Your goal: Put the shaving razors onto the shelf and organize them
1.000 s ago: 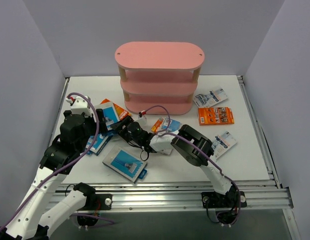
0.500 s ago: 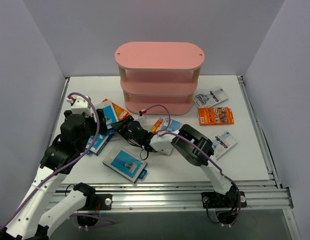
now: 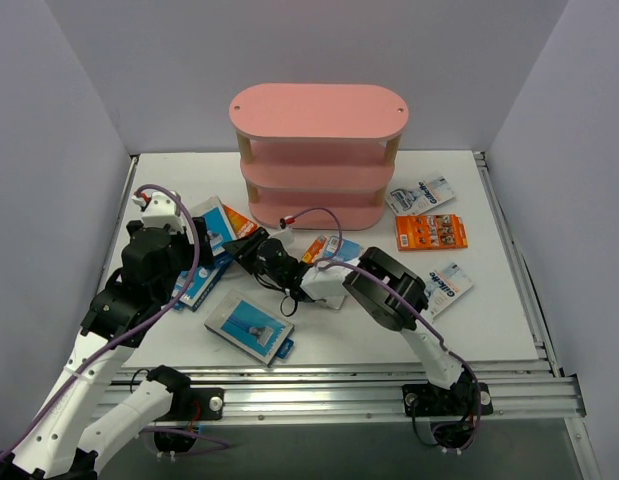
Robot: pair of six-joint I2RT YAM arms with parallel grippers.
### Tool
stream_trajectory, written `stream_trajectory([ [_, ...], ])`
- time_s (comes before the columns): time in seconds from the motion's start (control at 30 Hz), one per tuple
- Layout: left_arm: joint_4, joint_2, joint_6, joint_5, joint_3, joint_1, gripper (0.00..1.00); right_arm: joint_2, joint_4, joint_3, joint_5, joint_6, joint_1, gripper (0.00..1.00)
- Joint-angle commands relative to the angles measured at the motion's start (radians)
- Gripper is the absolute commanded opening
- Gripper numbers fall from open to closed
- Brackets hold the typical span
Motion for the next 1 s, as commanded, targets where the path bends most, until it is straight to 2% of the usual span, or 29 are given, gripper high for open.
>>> stream_trajectory([
  [0.0, 0.025, -0.003, 0.010, -0.045, 0.005, 0.002, 0.94, -0.082, 0.038, 0.019, 0.007, -0.028, -0.012, 0.13],
  [0.13, 0.021, -0.004, 0.010, -0.073, 0.008, 0.004, 0.94, -0.116, 0.037, 0.017, -0.015, -0.057, -0.015, 0.09],
  [0.27, 0.013, -0.035, -0.003, -0.154, 0.005, 0.004, 0.94, -0.159, 0.040, 0.011, -0.046, -0.082, -0.020, 0.00],
  [0.6, 0.007, -0.058, -0.004, -0.247, -0.003, 0.004, 0.94, -0.268, 0.017, -0.026, -0.116, -0.143, -0.029, 0.00],
  [0.97, 0.013, -0.154, -0.009, -0.375, -0.015, 0.002, 0.94, -0.558, -0.386, -0.004, -0.161, -0.433, -0.040, 0.00],
])
